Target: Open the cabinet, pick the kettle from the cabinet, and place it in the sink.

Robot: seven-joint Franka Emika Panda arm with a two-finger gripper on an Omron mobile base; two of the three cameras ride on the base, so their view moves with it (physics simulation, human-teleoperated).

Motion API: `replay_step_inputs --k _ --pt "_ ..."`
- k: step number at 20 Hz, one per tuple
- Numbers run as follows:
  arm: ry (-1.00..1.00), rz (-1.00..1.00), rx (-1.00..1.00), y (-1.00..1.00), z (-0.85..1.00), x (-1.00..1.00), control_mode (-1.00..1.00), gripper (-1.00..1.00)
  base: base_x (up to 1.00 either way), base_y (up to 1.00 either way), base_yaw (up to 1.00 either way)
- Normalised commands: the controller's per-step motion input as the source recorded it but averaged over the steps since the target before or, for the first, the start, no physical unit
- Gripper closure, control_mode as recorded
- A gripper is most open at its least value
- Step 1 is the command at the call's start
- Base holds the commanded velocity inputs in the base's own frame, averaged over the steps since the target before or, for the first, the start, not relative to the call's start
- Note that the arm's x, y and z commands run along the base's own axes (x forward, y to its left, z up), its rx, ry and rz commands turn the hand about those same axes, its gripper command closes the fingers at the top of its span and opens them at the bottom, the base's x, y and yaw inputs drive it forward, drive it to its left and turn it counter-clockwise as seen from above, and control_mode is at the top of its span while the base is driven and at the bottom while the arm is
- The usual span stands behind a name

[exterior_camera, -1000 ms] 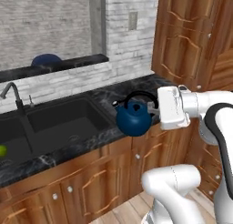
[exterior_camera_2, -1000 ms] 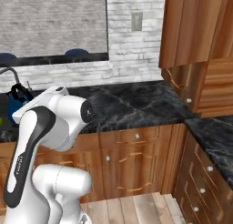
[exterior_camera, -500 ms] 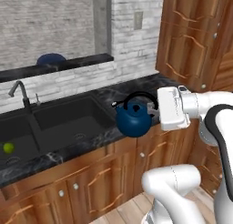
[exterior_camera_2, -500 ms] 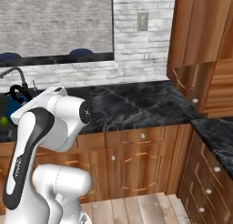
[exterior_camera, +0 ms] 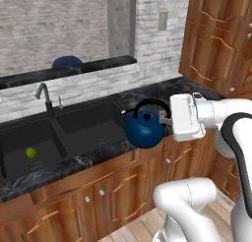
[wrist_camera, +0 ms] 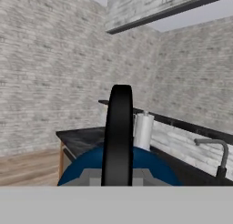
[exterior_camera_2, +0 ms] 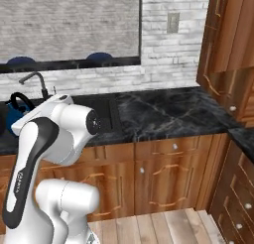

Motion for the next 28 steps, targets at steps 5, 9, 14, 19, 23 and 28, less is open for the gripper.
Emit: replay_step_inputs --k 5,9,14,19,23,28 --pt "0.00 0.00 0.00 0.00 0.00 0.00 1.00 1.00 0.00 0.53 0.11" --pt "0.00 0.00 0.00 0.00 0.00 0.00 1.00 1.00 0.07 0.59 0.11" --pt "0.00 0.00 0.00 0.00 0.00 0.00 1.00 1.00 0.23 0.56 0.08" --pt "0.00 0.00 0.00 0.00 0.00 0.00 1.00 1.00 0.24 0.56 0.11" --pt "0.00 0.00 0.00 0.00 0.00 0.00 1.00 1.00 0.10 0.55 0.29" --pt "0.00 0.00 0.00 0.00 0.00 0.00 1.00 1.00 0.23 0.40 0.39"
